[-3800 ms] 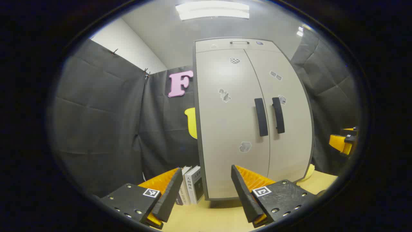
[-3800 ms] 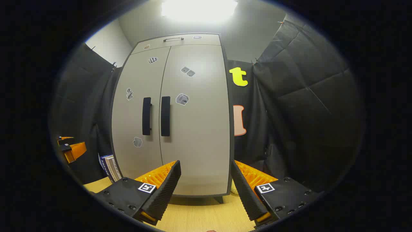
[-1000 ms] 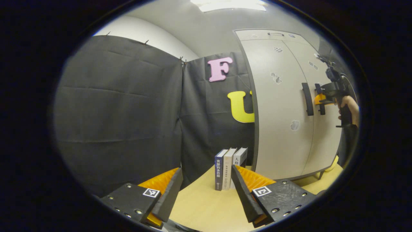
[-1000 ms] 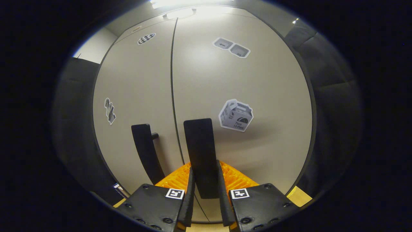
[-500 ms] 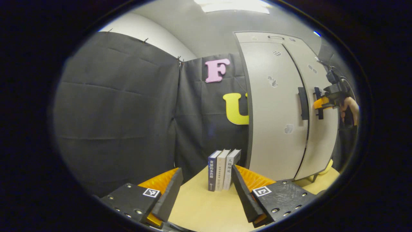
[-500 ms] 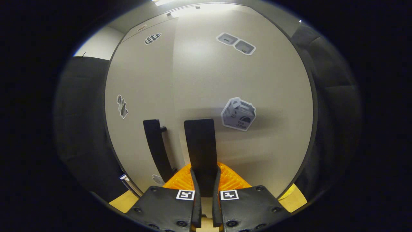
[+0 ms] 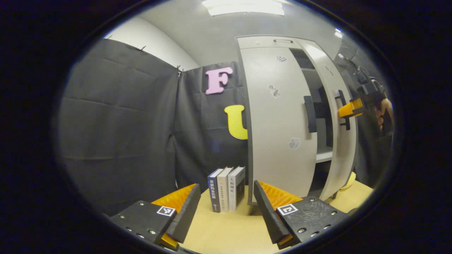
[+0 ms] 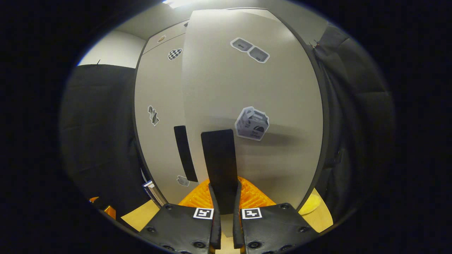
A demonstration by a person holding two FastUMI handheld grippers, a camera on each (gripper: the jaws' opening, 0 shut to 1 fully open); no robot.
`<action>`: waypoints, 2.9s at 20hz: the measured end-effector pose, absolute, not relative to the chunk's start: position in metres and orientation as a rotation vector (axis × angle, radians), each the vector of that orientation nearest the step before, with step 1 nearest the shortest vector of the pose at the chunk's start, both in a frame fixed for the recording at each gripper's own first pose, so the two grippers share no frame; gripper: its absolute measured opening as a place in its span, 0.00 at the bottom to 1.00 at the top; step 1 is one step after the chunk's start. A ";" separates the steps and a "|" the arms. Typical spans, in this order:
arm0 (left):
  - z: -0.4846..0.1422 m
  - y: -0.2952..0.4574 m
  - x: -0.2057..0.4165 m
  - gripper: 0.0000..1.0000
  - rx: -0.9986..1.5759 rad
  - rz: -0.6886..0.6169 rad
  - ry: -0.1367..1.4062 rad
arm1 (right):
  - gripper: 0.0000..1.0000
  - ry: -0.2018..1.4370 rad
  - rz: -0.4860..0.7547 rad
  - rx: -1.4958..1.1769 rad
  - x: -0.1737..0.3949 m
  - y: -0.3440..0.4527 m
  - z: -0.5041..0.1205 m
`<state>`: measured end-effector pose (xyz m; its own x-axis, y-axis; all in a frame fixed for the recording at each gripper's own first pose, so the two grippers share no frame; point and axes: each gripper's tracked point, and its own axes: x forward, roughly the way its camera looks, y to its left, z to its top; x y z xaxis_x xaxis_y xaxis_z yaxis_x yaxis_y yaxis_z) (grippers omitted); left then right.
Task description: Open the right door of the double-door shoe cabinet with the right hand, and open the left door with the left hand.
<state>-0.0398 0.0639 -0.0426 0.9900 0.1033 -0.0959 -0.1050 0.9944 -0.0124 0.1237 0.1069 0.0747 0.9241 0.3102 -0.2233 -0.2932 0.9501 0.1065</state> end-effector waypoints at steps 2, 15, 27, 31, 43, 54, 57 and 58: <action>-0.038 0.050 -0.037 0.88 -0.012 0.076 0.088 | 0.15 0.247 0.318 0.067 0.115 0.101 0.075; -0.024 -0.038 -0.004 0.89 0.037 -0.087 0.062 | 0.14 0.267 0.341 0.039 0.068 0.036 0.086; -0.022 -0.109 0.013 0.88 0.069 -0.214 0.057 | 0.14 0.227 0.262 -0.051 0.049 -0.045 0.089; -0.028 -0.110 0.016 0.88 0.073 -0.208 0.076 | 0.13 0.213 0.252 -0.007 0.050 -0.063 0.090; -0.005 -0.139 0.043 0.88 0.051 -0.265 0.060 | 0.15 0.125 0.168 -0.007 0.037 -0.101 0.099; 0.067 -0.155 0.127 0.88 -0.041 -0.269 0.000 | 0.99 0.072 -0.036 0.086 -0.008 -0.181 0.083; 0.088 -0.163 0.150 0.88 -0.065 -0.270 -0.026 | 0.98 0.103 -0.071 0.061 -0.012 -0.193 0.068; 0.094 -0.167 0.157 0.88 -0.078 -0.275 -0.032 | 0.98 0.113 -0.077 0.049 -0.013 -0.196 0.064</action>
